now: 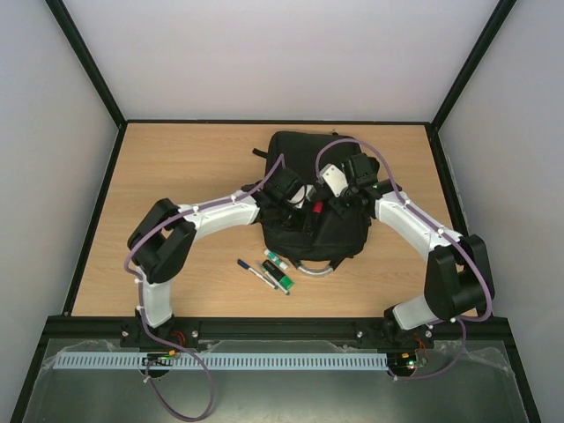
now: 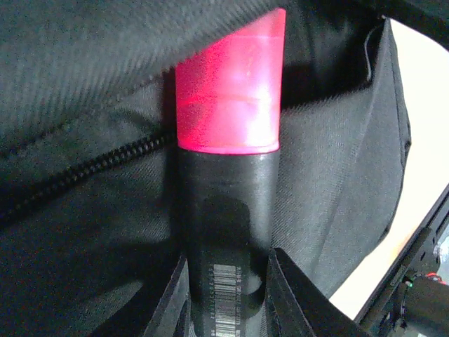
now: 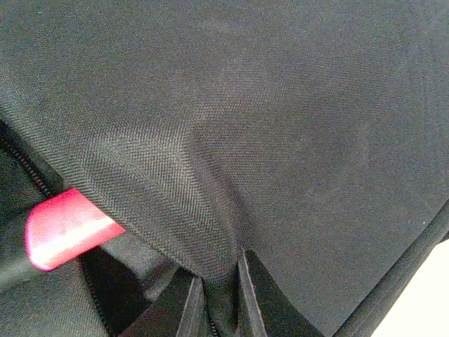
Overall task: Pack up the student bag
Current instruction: Place the stationery in the student bag.
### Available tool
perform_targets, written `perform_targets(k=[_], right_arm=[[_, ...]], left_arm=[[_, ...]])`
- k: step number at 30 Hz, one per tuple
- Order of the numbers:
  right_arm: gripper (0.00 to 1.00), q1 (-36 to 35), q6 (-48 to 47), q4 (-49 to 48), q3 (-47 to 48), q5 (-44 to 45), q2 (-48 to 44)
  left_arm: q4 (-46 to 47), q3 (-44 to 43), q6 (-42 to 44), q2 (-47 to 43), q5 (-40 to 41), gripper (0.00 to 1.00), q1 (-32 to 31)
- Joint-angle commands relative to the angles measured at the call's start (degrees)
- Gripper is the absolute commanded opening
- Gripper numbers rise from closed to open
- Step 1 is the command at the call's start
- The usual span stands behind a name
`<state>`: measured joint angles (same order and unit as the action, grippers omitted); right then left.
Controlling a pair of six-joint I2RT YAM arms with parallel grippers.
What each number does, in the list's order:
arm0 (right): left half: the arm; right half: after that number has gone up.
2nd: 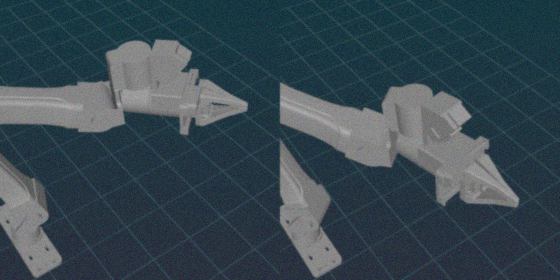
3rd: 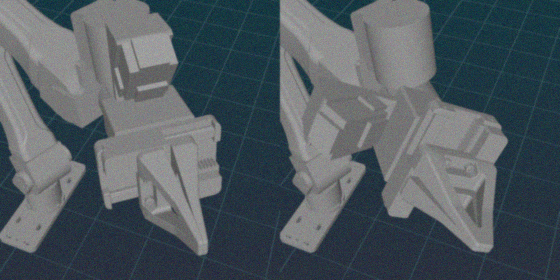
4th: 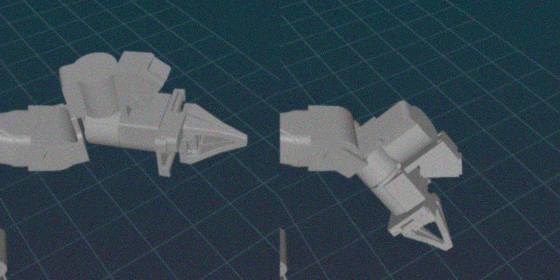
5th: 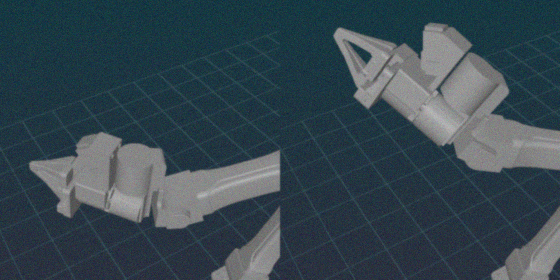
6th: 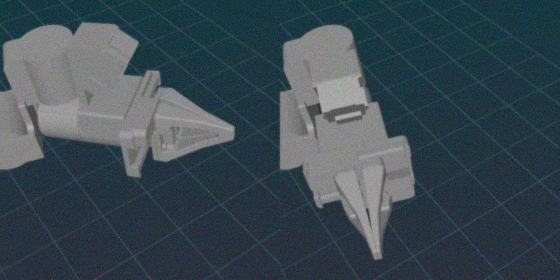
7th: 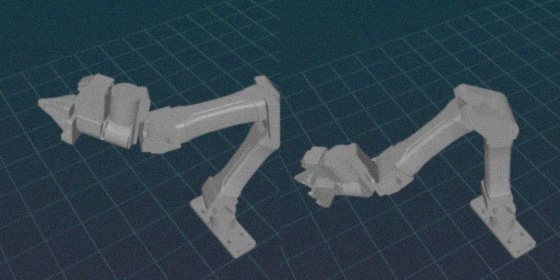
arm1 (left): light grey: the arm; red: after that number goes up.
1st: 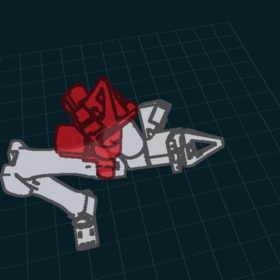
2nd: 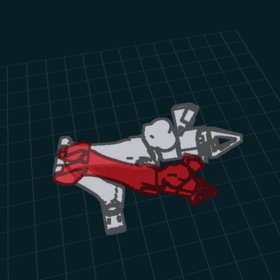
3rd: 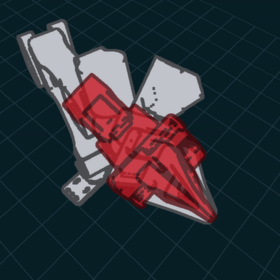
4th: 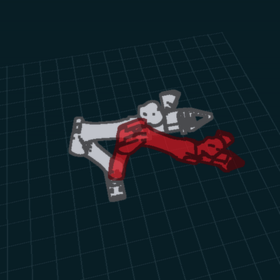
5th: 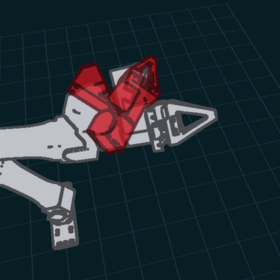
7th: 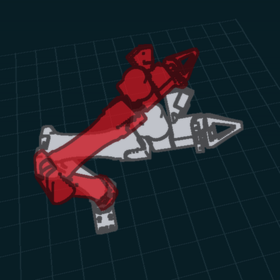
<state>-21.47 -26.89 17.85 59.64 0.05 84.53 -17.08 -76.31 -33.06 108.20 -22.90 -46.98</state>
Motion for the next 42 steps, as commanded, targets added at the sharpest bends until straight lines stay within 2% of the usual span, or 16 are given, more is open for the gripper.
perform_targets(k=[1, 7, 12, 14, 16, 19, 22, 25, 28, 30, 32, 38, 39, 42], right_arm=[[0.13, 0.03, 2.24, -0.98, 1.78, -1.82, -2.33], [0.13, 0.0, 2.34, -0.44, 0.85, -3.43, -3.33], [0.13, 0.03, 2.75, -0.67, -1.4, -4.4, -3.65], [0.13, 0.03, 2.73, -1.15, -2.5, -4.65, -3.63], [0.13, 0.03, 2.88, -1.97, -3.64, -4.88, -3.59], [0.12, 0.02, 3.14, -3.18, -5.04, -4.74, -3.64], [0.11, 0.03, 3.5, -4.05, -5.38, -4.64, -3.59], [0.1, 0.02, 3.52, -4.54, -5.64, -4.46, -3.42], [0.1, 0.02, 3.43, -4.81, -6.0, -4.44, -3.31], [0.09, 0.03, 3.47, -4.93, -6.23, -4.43, -3.44], [0.09, 0.03, 3.56, -5.01, -6.28, -4.61, -3.77], [0.09, 0.0, 3.94, -5.02, -5.9, -5.3, -4.2], [0.09, 0.03, 3.95, -4.99, -5.96, -5.39, -4.16], [0.09, 0.03, 3.95, -4.98, -6.24, -5.58, -4.28]], left_arm=[[-2.52, -4.29, -0.95, 4.66, 0.62, 0.02, -0.26], [-5.4, -10.22, -5.58, 7.7, 5.21, 0.02, 2.32], [-5.65, -15.64, -8.09, 9.74, 5.95, 0.04, 4.68], [-6.53, -17.76, -8.22, 10.62, 5.72, 0.1, 4.66], [-6.97, -18.15, -8.54, 10.59, 5.01, 0.24, 4.5], [-8.35, -16.28, -8.18, 8.48, 6.04, 0.42, 3.75], [-9.43, -12.55, -7.29, 4.48, 8.14, 0.54, 2.72], [-9.81, -7.87, -6.46, -0.56, 10.46, 0.61, 1.76], [-9.81, -3.19, -6.4, -5.53, 12.21, 0.63, 0.94], [-9.25, 0.38, -6.89, -8.37, 13.35, 0.61, 0.25], [-7.15, 3.7, -7.15, -10.16, 12.9, 0.54, -0.36], [-2.36, 5.32, -7.49, -8.98, 12.08, 0.06, -0.64], [-1.85, 4.76, -7.38, -8.19, 12.14, 0.03, -0.64], [-1.82, 1.39, -6.71, -4.53, 11.76, 0.02, -0.65]])
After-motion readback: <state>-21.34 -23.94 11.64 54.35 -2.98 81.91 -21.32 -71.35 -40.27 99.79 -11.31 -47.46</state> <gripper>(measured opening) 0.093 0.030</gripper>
